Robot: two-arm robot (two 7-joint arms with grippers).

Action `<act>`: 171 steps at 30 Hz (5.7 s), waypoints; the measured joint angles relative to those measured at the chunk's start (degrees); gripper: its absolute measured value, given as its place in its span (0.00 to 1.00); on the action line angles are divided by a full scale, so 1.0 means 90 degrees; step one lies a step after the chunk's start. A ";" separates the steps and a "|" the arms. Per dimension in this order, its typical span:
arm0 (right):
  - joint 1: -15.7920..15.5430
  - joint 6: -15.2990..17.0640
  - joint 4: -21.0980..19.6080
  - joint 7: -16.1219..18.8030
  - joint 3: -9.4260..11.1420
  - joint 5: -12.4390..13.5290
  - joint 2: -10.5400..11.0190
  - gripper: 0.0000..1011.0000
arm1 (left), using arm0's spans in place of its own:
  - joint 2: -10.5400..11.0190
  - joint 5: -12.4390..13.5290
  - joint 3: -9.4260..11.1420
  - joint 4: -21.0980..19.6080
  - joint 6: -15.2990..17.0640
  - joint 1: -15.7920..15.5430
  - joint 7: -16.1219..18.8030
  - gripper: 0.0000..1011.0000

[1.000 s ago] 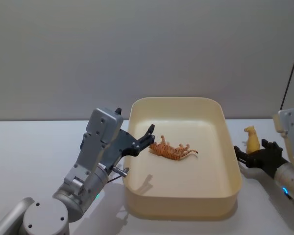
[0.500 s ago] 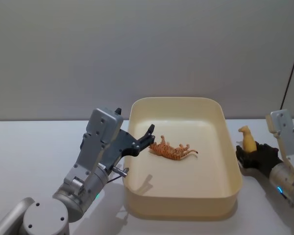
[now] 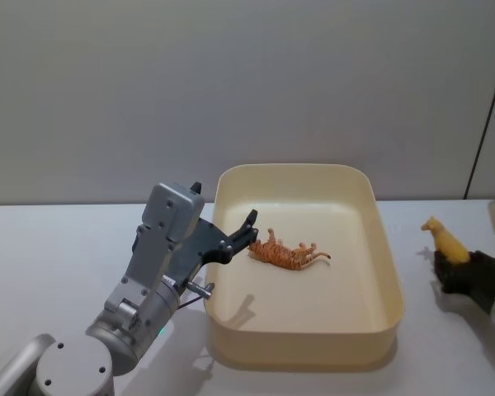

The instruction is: Pick up the toy alternately with two hands and place it into the central storage box.

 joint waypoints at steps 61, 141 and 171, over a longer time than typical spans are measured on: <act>0.1248 0.0303 0.0211 0.1892 -0.0521 0.0334 -0.0820 0.91 | 0.0000 0.0000 0.0000 0.0000 0.0000 0.0000 0.0000 0.99; 0.0254 0.0384 -0.1113 0.1329 0.0105 0.0839 0.0014 0.99 | -0.0474 -0.1347 -0.0706 0.1395 0.2373 -0.0614 0.1483 0.99; 0.0254 0.0384 -0.1114 0.1329 0.0105 0.0838 0.0014 0.99 | -0.0882 -0.1434 -0.0770 0.2780 0.1941 -0.1285 0.0859 0.53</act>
